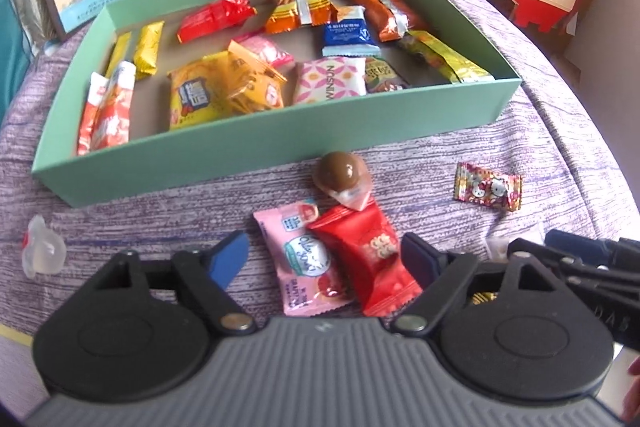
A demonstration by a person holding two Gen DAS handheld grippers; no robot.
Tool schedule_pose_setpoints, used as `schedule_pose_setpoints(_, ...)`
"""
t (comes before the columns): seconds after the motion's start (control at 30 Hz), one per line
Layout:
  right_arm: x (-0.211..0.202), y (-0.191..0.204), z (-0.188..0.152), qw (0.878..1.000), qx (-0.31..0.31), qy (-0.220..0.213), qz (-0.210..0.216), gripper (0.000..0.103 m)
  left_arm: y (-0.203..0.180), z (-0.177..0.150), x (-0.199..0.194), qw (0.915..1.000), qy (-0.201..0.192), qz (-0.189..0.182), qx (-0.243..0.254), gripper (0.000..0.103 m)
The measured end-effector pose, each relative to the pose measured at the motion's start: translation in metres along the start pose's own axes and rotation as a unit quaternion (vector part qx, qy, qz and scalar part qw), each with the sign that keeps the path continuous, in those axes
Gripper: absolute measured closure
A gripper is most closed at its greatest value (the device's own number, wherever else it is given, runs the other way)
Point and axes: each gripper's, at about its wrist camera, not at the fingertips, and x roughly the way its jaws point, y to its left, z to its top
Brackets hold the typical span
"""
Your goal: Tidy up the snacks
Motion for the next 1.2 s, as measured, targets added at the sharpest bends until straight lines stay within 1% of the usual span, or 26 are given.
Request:
schedule_pose_setpoints(0.03, 0.000, 0.000, 0.001, 1.000, 0.001, -0.001, 0.001, 0.056, -0.002, 0.000, 0.000, 1.0000, 0.001, -0.002, 0.002, 0.029)
schedule_pose_setpoints(0.07, 0.000, -0.001, 0.001, 1.000, 0.005, -0.001, 0.005, 0.054, -0.004, -0.001, 0.000, 1.0000, -0.001, -0.002, 0.006, 0.036)
schedule_pose_setpoints(0.1, -0.001, -0.001, 0.001, 1.000, 0.007, -0.001, 0.008, 0.052, -0.007, -0.001, -0.001, 0.9999, -0.006, -0.004, 0.012, 0.040)
schedule_pose_setpoints(0.17, -0.003, -0.003, -0.001, 1.000, 0.008, 0.000, 0.014, 0.049, -0.015, -0.005, -0.004, 0.9995, -0.016, -0.005, 0.028, 0.054)
schedule_pose_setpoints(0.2, -0.003, -0.003, -0.002, 1.000, 0.008, 0.000, 0.014, 0.046, -0.019, -0.005, -0.004, 0.9991, -0.014, -0.011, 0.038, 0.056)
schedule_pose_setpoints(0.3, -0.005, -0.005, -0.008, 1.000, 0.004, -0.002, 0.014, 0.042, -0.031, -0.007, 0.002, 0.9979, 0.000, -0.024, 0.060, 0.056)
schedule_pose_setpoints(0.37, -0.006, -0.005, -0.010, 1.000, 0.000, -0.007, 0.013, 0.042, -0.036, -0.009, 0.008, 0.9974, 0.010, -0.021, 0.069, 0.054)
schedule_pose_setpoints(0.43, -0.006, -0.004, -0.011, 1.000, -0.001, -0.008, 0.011, 0.042, -0.037, -0.010, 0.011, 0.9975, 0.007, -0.016, 0.068, 0.052)
schedule_pose_setpoints(0.5, -0.005, -0.003, -0.010, 1.000, -0.005, -0.009, 0.009, 0.042, -0.033, -0.008, 0.012, 0.9977, 0.007, -0.019, 0.064, 0.054)
schedule_pose_setpoints(0.53, -0.004, -0.001, -0.009, 1.000, -0.011, -0.008, 0.008, 0.042, -0.031, -0.007, 0.011, 0.9979, 0.006, -0.018, 0.062, 0.063)
schedule_pose_setpoints(0.57, -0.004, 0.001, -0.008, 1.000, -0.018, -0.007, 0.006, 0.042, -0.028, -0.007, 0.010, 0.9980, 0.005, -0.016, 0.062, 0.066)
schedule_pose_setpoints(0.63, -0.002, 0.005, -0.007, 0.999, -0.032, -0.006, 0.003, 0.042, -0.021, -0.008, 0.009, 0.9982, 0.007, -0.021, 0.056, 0.066)
schedule_pose_setpoints(0.77, 0.001, 0.015, -0.009, 0.998, -0.057, -0.009, -0.008, 0.041, -0.011, -0.007, 0.008, 0.9989, 0.009, -0.016, 0.044, 0.066)
schedule_pose_setpoints(0.83, 0.002, 0.019, -0.010, 0.997, -0.070, -0.012, -0.013, 0.041, -0.014, -0.006, 0.008, 0.9988, 0.011, -0.011, 0.047, 0.065)
schedule_pose_setpoints(0.87, 0.002, 0.021, -0.011, 0.997, -0.076, -0.012, -0.014, 0.040, -0.016, -0.006, 0.009, 0.9985, 0.011, -0.008, 0.053, 0.062)
schedule_pose_setpoints(0.93, 0.003, 0.022, -0.010, 0.996, -0.084, -0.009, -0.012, 0.038, -0.021, -0.008, 0.009, 0.9979, 0.008, -0.004, 0.064, 0.061)
schedule_pose_setpoints(1.0, 0.004, 0.024, -0.010, 0.996, -0.086, -0.008, -0.012, 0.036, -0.022, -0.010, 0.009, 0.9976, 0.001, -0.005, 0.069, 0.066)
schedule_pose_setpoints(1.03, 0.004, 0.025, -0.010, 0.996, -0.090, -0.008, -0.014, 0.037, -0.021, -0.010, 0.008, 0.9975, 0.000, -0.007, 0.070, 0.069)
schedule_pose_setpoints(1.07, 0.003, 0.026, -0.010, 0.995, -0.093, -0.009, -0.013, 0.040, -0.021, -0.010, 0.008, 0.9975, 0.000, -0.008, 0.070, 0.070)
schedule_pose_setpoints(1.1, 0.001, 0.027, -0.009, 0.996, -0.093, -0.008, -0.012, 0.050, -0.020, -0.011, 0.006, 0.9976, 0.002, -0.009, 0.068, 0.070)
schedule_pose_setpoints(1.13, 0.001, 0.026, -0.006, 0.996, -0.088, -0.005, -0.006, 0.053, -0.018, -0.011, 0.005, 0.9978, 0.004, -0.014, 0.065, 0.071)
schedule_pose_setpoints(1.2, -0.001, 0.025, -0.005, 0.996, -0.086, -0.001, -0.004, 0.054, -0.015, -0.012, 0.002, 0.9980, 0.006, -0.023, 0.059, 0.071)
